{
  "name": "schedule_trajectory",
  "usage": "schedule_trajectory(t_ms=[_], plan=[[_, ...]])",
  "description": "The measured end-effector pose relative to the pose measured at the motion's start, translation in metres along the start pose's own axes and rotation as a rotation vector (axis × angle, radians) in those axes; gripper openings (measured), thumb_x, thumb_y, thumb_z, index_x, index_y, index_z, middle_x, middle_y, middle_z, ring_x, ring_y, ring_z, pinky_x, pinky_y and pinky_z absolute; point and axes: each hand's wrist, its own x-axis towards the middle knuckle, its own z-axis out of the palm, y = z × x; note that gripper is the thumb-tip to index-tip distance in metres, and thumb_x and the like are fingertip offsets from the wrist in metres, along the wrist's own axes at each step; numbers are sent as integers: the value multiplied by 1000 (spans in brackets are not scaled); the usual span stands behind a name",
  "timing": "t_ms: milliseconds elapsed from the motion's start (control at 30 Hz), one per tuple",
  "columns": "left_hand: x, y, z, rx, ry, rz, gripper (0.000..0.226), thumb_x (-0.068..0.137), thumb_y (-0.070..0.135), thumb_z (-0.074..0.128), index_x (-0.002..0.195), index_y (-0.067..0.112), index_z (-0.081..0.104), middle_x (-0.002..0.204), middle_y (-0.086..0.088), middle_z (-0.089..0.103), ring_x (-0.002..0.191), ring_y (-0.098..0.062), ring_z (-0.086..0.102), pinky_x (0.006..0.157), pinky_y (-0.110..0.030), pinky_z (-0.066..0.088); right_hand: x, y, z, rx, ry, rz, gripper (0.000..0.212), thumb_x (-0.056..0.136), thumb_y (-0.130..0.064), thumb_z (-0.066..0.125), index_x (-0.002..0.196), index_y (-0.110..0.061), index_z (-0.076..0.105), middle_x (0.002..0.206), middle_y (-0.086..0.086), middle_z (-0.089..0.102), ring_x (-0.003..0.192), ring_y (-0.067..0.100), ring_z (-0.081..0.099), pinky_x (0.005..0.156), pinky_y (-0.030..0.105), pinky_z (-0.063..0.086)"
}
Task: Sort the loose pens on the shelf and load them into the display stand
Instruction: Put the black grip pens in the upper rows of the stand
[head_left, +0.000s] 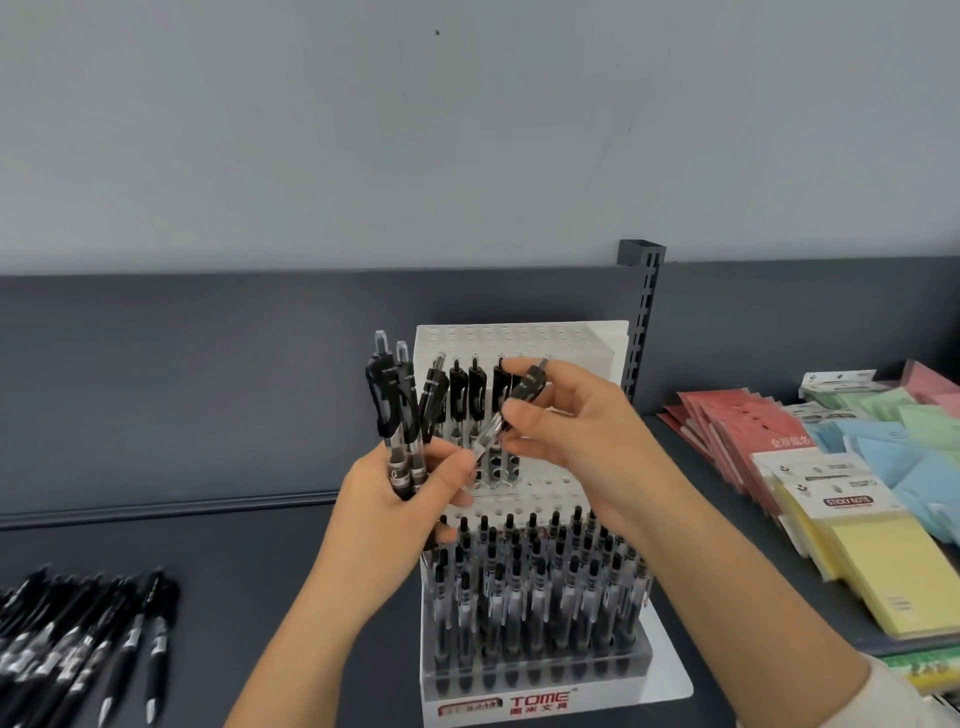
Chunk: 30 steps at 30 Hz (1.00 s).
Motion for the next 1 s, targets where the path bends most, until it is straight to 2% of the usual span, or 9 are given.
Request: schedule_trajectory(t_ms=[133, 267, 400, 467, 567, 667, 767, 867, 1000], plan=[[3, -1, -5, -18, 133, -1, 34, 71, 43, 60, 88, 14, 66, 65, 3, 68, 50, -7, 59, 50, -25, 53, 11, -16, -23, -21, 199, -97, 32, 78, -1, 68, 102, -20, 61, 77, 1, 69, 72, 13, 70, 72, 24, 57], [4, -4, -11, 38, 210, -11, 39, 66, 52, 55, 86, 18, 59, 48, 13, 55, 41, -3, 49, 50, -32, 52, 22, -18, -40, -245, 389, -308, 21, 76, -5, 75, 80, -24, 66, 75, -1, 70, 71, 16, 69, 68, 26, 57], [4, -8, -12, 41, 234, 2, 51, 71, 57, 43, 90, 11, 55, 58, 0, 49, 41, -2, 48, 42, -21, 47, 29, -11, -38, -388, 384, -348, 21, 80, -8, 71, 79, -28, 65, 78, -4, 69, 76, 16, 69, 72, 27, 58], [4, -9, -12, 30, 256, -2, 42, 82, 53, 39, 88, 15, 56, 61, -2, 48, 42, -3, 48, 42, -18, 45, 33, -5, -36, -439, 380, -340, 19, 81, -9, 70, 81, -27, 66, 78, -6, 69, 78, 15, 68, 77, 32, 57], [6, -12, -14, 18, 272, -7, 25, 96, 35, 41, 86, 18, 56, 61, -2, 48, 43, -5, 47, 43, -21, 44, 37, 3, -33, -484, 363, -317, 14, 82, -10, 70, 89, -21, 68, 78, -8, 68, 77, 13, 67, 79, 34, 57], [5, -13, -16, 13, 262, -1, 18, 97, 23, 42, 86, 18, 55, 61, -1, 48, 43, -4, 47, 42, -22, 44, 40, 11, -30, -573, 295, -249, 14, 82, -14, 71, 96, -14, 70, 75, -10, 64, 75, 13, 65, 80, 29, 54], [3, -13, -15, 5, 249, 19, 15, 96, 22, 45, 88, 18, 57, 60, 1, 50, 44, -5, 48, 42, -20, 45, 41, 17, -27, -695, 200, -164, 6, 83, -18, 70, 87, -15, 69, 73, -10, 62, 73, 13, 63, 78, 28, 50], [3, -12, -14, -17, 246, 13, 11, 93, 26, 51, 91, 19, 60, 61, 4, 54, 45, -3, 49, 43, -17, 45, 43, 19, -30, -745, 206, -134, 10, 83, -23, 71, 79, -16, 65, 71, -6, 65, 71, 13, 62, 73, 26, 48], [1, -11, -12, -8, 204, 27, 9, 92, 25, 55, 91, 19, 61, 59, 6, 57, 46, -3, 50, 44, -16, 45, 39, 25, -34, -765, 251, -113, 18, 80, -33, 72, 89, -18, 67, 75, -9, 64, 70, 3, 58, 66, 18, 44]])
